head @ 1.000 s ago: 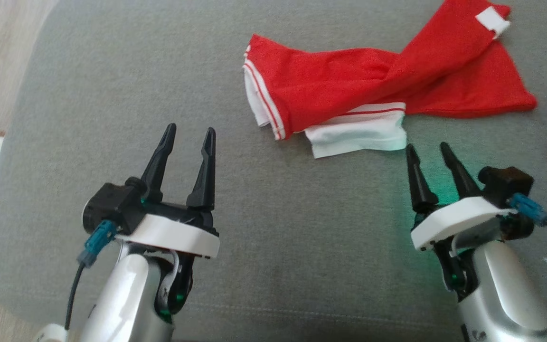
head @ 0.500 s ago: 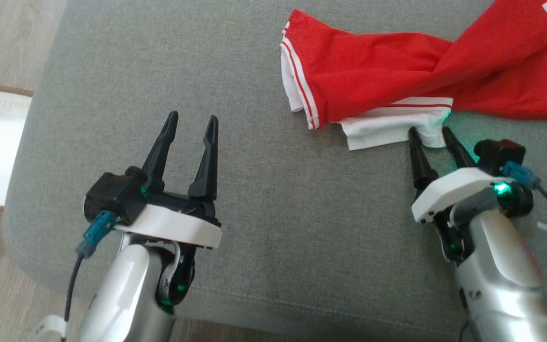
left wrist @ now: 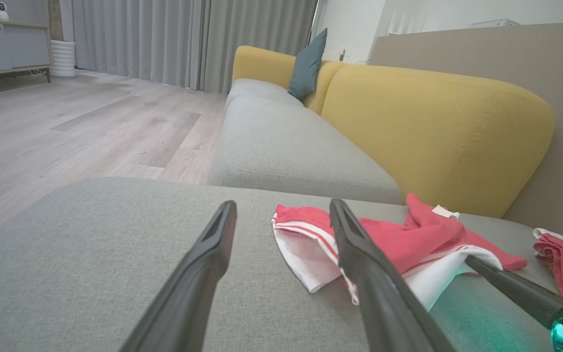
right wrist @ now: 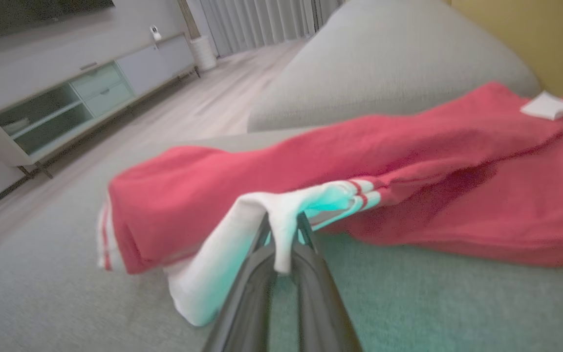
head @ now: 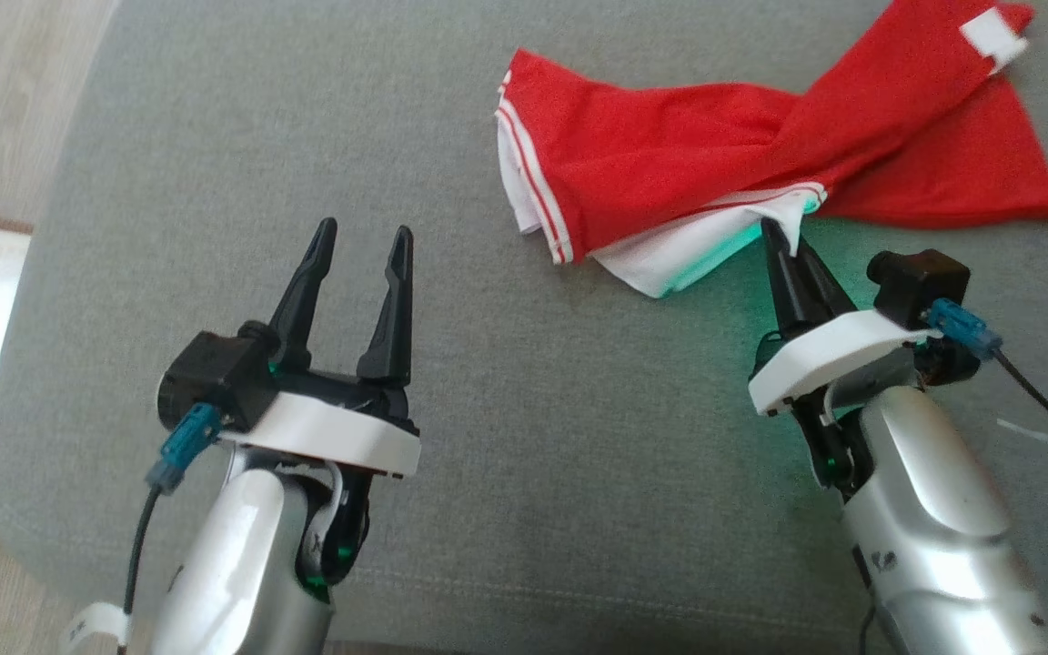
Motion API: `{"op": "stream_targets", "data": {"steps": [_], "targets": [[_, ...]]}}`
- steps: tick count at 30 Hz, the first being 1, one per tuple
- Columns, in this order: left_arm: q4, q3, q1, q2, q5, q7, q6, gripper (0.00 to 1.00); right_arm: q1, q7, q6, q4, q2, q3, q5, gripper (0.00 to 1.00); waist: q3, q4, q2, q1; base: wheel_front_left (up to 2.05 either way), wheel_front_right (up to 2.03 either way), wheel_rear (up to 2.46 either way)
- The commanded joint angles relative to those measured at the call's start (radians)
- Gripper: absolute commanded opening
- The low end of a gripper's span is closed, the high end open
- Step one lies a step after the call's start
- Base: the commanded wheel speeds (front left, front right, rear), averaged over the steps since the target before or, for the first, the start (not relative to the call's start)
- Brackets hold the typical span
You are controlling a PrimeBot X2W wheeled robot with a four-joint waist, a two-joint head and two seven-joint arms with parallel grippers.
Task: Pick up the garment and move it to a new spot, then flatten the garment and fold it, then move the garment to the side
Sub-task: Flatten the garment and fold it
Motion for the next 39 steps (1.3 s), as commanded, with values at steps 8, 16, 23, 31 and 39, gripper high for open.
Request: {"op": "stream_targets", "data": {"steps": [8, 16, 23, 31, 39], "targets": [[-0.031, 0.027, 0.018, 0.008, 0.005, -0.012, 0.005, 1.0, 0.06, 0.044, 0.007, -0.3, 0.009, 0.038, 0.009, 0.0, -0.096, -0.025, 0.0, 0.0, 0.0, 0.0, 0.0], [-0.041, 0.012, 0.026, 0.008, -0.007, -0.012, 0.007, 1.0, -0.035, 0.181, 0.007, -0.428, 0.009, 0.013, 0.0, 0.0, -0.093, 0.023, 0.0, 0.0, 0.0, 0.0, 0.0], [-0.047, -0.027, 0.002, 0.008, -0.041, -0.012, 0.013, 1.0, -0.289, 0.264, 0.007, -0.31, -0.003, -0.075, -0.029, 0.0, -0.039, 0.123, 0.0, 0.0, 0.0, 0.0, 0.0], [-0.048, -0.068, -0.026, 0.008, -0.083, -0.012, 0.027, 1.0, -0.58, 0.246, 0.007, 0.025, -0.047, -0.172, -0.143, 0.0, 0.024, 0.231, 0.0, 0.0, 0.0, 0.0, 0.0], [-0.06, -0.072, -0.046, 0.008, -0.099, -0.012, 0.042, 1.0, -0.725, 0.218, 0.007, 0.323, -0.082, -0.229, -0.342, 1.0, 0.061, 0.236, 0.0, 0.0, 0.0, 0.0, 0.0]]}}
